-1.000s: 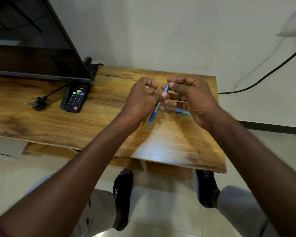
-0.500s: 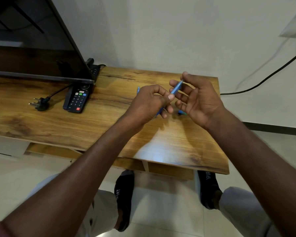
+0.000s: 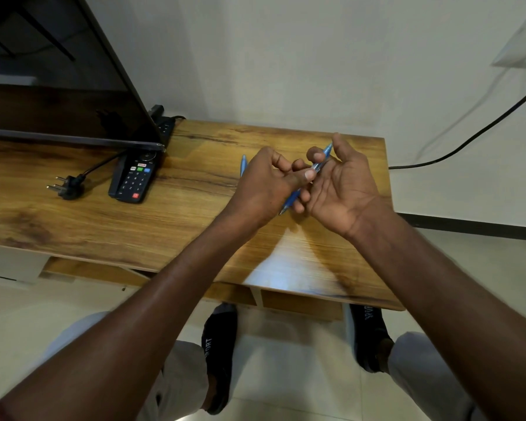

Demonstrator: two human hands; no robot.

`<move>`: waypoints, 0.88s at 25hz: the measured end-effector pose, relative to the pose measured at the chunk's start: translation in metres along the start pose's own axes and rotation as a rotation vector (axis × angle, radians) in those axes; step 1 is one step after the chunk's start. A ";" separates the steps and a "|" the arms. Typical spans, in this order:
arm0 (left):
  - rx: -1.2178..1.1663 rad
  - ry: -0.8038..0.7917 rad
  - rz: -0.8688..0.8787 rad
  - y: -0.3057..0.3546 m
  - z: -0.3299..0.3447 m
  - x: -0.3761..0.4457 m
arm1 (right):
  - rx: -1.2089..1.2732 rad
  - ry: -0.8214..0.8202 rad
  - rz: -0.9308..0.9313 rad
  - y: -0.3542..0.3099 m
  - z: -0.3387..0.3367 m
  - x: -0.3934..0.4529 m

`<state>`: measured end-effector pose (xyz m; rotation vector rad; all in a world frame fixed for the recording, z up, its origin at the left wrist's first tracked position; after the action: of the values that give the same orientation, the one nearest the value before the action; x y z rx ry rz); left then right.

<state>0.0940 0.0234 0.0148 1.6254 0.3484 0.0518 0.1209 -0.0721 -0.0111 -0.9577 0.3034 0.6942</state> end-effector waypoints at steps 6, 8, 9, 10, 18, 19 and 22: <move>0.207 -0.095 0.008 -0.008 0.006 0.002 | 0.325 -0.021 -0.062 -0.020 -0.012 0.002; 0.169 -0.106 0.023 -0.006 0.007 0.002 | 0.345 -0.048 -0.080 -0.023 -0.011 0.001; 0.165 -0.107 0.026 -0.005 0.008 0.002 | 0.338 -0.054 -0.086 -0.024 -0.011 0.000; 0.172 -0.106 0.029 -0.006 0.008 0.001 | 0.320 -0.057 -0.091 -0.024 -0.011 0.000; 0.218 -0.174 -0.002 -0.013 0.010 0.001 | 0.362 -0.008 -0.082 -0.027 -0.015 0.000; 0.206 -0.198 -0.003 -0.013 0.012 0.001 | 0.377 -0.026 -0.081 -0.028 -0.014 -0.001; 0.151 -0.236 -0.014 -0.013 0.014 0.000 | 0.390 -0.067 -0.079 -0.030 -0.012 -0.002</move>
<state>0.0949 0.0105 0.0012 1.7571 0.1848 -0.1797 0.1401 -0.0950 0.0028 -0.5709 0.3252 0.5669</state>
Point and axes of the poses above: each hand's wrist, its own x-axis towards the middle knuckle, its own z-axis out of the palm, y = z × x, the point moved 10 cm from there along x, towards the middle knuckle, and after that the axes turned 6 degrees about y, right-handed, at the moved point
